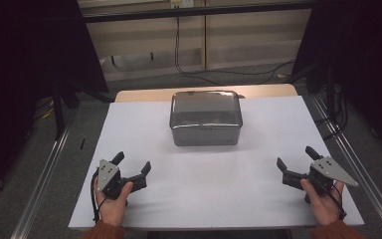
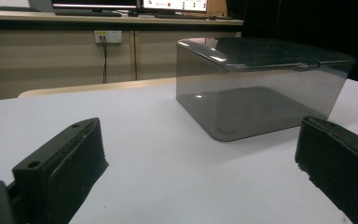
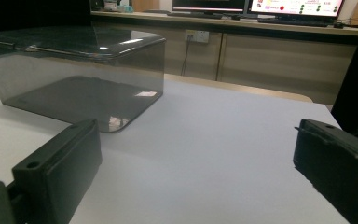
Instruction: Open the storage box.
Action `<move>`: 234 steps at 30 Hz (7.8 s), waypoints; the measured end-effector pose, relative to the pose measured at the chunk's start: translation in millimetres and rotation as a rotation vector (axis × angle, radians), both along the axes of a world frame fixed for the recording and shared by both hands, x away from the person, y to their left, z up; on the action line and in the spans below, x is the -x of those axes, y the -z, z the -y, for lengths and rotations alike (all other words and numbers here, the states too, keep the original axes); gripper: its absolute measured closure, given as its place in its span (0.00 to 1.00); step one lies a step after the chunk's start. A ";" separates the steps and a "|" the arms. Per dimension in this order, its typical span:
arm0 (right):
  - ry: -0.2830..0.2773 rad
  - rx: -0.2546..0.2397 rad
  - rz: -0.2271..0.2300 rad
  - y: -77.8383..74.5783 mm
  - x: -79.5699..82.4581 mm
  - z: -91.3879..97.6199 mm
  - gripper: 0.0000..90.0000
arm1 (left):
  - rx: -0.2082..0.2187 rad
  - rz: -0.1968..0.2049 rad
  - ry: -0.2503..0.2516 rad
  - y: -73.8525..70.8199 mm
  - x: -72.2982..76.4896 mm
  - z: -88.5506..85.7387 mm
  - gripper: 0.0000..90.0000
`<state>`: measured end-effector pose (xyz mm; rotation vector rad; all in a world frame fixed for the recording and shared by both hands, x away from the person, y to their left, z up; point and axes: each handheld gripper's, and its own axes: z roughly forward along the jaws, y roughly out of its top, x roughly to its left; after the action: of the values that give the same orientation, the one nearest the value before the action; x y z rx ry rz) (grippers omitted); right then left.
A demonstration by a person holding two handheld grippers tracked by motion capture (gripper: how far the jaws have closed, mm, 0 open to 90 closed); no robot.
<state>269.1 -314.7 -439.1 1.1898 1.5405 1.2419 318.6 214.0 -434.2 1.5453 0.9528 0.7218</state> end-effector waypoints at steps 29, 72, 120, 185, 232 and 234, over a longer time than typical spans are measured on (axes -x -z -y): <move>-0.109 0.009 0.004 -0.4 -10.1 -23.0 0.00 | -0.004 -0.009 -0.018 2.1 -2.8 0.4 0.03; -0.274 0.037 0.019 -19.9 -54.6 -96.3 0.00 | 0.004 -0.015 -0.014 2.2 -2.9 -0.4 0.04; -0.361 0.801 0.249 -26.8 -90.8 -183.1 0.19 | -0.015 -0.034 -0.015 3.3 -4.8 -1.6 0.04; -0.298 1.219 0.348 -10.4 -105.1 -205.1 0.88 | 0.011 -0.057 0.122 -1.8 -23.6 15.9 0.05; -0.279 1.138 0.389 -34.6 -112.1 -202.9 0.88 | 0.001 0.013 0.240 -25.0 -84.7 67.1 0.04; -0.279 1.139 0.388 -35.1 -112.3 -202.4 0.88 | -0.006 0.019 0.240 -25.6 -87.4 69.3 0.05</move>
<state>381.4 -112.3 -404.0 -0.0022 1.7146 0.4906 406.1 144.7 -408.6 1.6220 0.7356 0.5672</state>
